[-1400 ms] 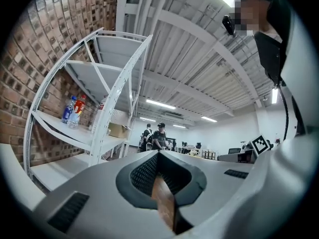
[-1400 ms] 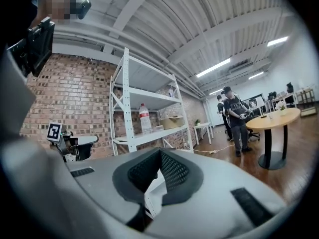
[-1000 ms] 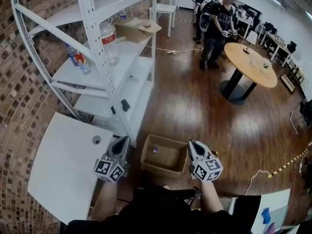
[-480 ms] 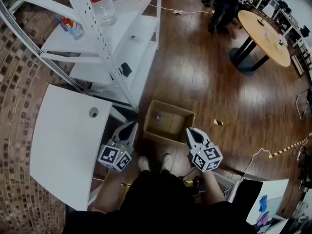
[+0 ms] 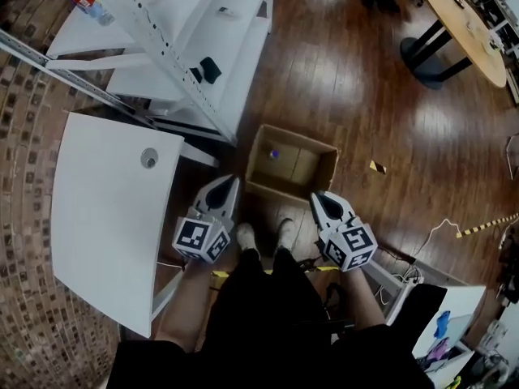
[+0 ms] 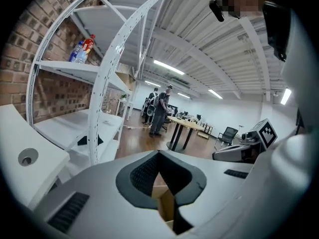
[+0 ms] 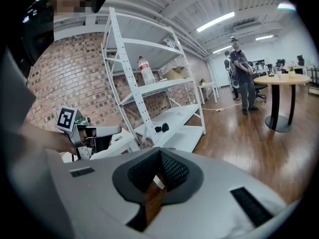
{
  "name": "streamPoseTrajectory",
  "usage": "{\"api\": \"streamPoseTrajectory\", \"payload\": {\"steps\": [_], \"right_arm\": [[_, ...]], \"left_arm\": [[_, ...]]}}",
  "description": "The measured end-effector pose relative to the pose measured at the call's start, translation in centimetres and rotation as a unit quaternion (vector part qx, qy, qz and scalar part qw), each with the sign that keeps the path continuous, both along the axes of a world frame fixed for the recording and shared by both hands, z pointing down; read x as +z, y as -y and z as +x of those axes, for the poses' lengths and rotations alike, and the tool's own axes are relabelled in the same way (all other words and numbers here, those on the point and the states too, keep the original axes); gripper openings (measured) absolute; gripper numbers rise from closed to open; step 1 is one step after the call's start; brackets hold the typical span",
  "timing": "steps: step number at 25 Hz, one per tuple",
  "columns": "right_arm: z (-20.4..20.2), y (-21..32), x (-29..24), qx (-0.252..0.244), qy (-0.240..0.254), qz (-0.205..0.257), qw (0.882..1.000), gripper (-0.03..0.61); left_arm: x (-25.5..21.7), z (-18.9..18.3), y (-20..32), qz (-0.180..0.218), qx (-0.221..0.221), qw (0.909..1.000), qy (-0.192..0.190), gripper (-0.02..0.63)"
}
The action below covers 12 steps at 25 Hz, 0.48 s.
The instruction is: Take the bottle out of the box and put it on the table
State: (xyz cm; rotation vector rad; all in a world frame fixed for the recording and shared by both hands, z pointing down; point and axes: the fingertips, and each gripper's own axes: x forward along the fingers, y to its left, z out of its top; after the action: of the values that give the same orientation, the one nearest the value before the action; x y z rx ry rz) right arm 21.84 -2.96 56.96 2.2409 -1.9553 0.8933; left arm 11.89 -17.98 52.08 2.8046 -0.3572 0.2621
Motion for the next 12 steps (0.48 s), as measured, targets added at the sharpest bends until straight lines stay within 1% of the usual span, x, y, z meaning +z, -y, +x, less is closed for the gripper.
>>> {"api": "streamPoseTrajectory", "payload": {"steps": [3, 6, 8, 10, 12], "right_arm": [[0.6, 0.6, 2.0, -0.007, 0.003, -0.011, 1.0, 0.005], [1.7, 1.5, 4.8, -0.011, 0.006, -0.023, 1.0, 0.005], [2.1, 2.1, 7.2, -0.014, 0.005, -0.031, 0.999, 0.013], [2.2, 2.4, 9.8, -0.016, 0.004, -0.038, 0.999, 0.043], [2.5, 2.8, 12.9, -0.016, -0.002, -0.039, 0.999, 0.043]], "left_arm": [[1.9, 0.3, 0.3, -0.007, 0.007, 0.9999, 0.012, 0.002], [4.8, 1.0, 0.6, -0.012, 0.015, 0.9995, 0.025, 0.002], [7.2, 1.5, 1.0, -0.014, 0.018, 0.9991, 0.034, 0.002], [9.9, 1.6, 1.2, -0.022, 0.018, 0.9989, 0.039, 0.002], [13.2, 1.8, 1.6, -0.025, 0.018, 0.9987, 0.04, 0.002]]}}
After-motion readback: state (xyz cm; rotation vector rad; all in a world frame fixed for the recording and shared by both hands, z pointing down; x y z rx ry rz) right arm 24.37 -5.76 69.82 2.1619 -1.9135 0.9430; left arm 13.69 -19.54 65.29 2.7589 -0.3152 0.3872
